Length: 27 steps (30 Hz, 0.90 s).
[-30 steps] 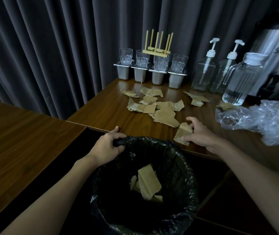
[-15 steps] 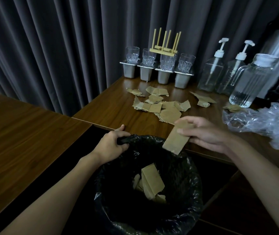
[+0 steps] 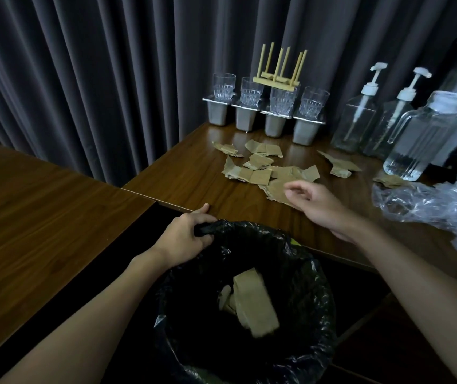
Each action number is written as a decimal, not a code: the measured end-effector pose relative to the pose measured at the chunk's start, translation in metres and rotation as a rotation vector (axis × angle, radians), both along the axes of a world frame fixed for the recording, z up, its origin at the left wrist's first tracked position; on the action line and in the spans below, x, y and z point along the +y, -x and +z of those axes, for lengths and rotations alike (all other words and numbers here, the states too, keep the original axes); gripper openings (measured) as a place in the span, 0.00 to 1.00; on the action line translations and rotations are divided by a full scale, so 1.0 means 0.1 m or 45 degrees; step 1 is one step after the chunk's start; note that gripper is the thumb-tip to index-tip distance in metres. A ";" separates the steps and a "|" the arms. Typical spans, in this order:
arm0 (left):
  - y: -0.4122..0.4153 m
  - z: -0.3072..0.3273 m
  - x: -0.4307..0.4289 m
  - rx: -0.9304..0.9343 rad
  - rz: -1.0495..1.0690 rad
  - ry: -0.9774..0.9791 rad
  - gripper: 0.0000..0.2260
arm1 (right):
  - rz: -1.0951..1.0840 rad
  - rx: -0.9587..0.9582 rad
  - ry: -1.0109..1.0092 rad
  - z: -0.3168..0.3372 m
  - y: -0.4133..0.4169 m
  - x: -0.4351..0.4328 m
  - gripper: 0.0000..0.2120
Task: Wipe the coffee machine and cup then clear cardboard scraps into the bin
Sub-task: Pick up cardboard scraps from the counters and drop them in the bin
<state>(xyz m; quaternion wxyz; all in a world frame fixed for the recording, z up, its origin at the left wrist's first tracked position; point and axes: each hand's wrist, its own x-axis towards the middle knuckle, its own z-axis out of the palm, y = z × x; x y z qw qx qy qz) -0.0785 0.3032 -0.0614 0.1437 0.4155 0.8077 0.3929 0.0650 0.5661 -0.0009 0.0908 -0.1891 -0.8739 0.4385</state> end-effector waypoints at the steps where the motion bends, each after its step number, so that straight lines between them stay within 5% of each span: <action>1: 0.00 0.00 0.00 -0.002 -0.004 0.004 0.16 | -0.056 -0.049 -0.114 -0.07 0.02 0.06 0.22; 5: 0.02 -0.03 0.00 0.002 0.007 -0.014 0.15 | -0.037 -0.393 -0.520 -0.39 0.02 0.22 0.26; 12: 0.05 -0.04 -0.02 0.014 -0.002 0.005 0.16 | -0.074 -0.283 -0.731 -0.45 0.08 0.26 0.15; 17: 0.05 -0.04 -0.02 0.024 0.001 -0.001 0.15 | -0.154 -0.267 -0.653 -0.40 0.09 0.18 0.10; 23: 0.04 -0.02 -0.03 0.007 -0.003 0.006 0.15 | -0.186 -0.267 -0.185 -0.29 0.07 0.16 0.40; 27: 0.02 0.00 -0.03 -0.011 0.005 0.006 0.14 | -0.292 -0.078 0.157 -0.23 0.04 0.16 0.30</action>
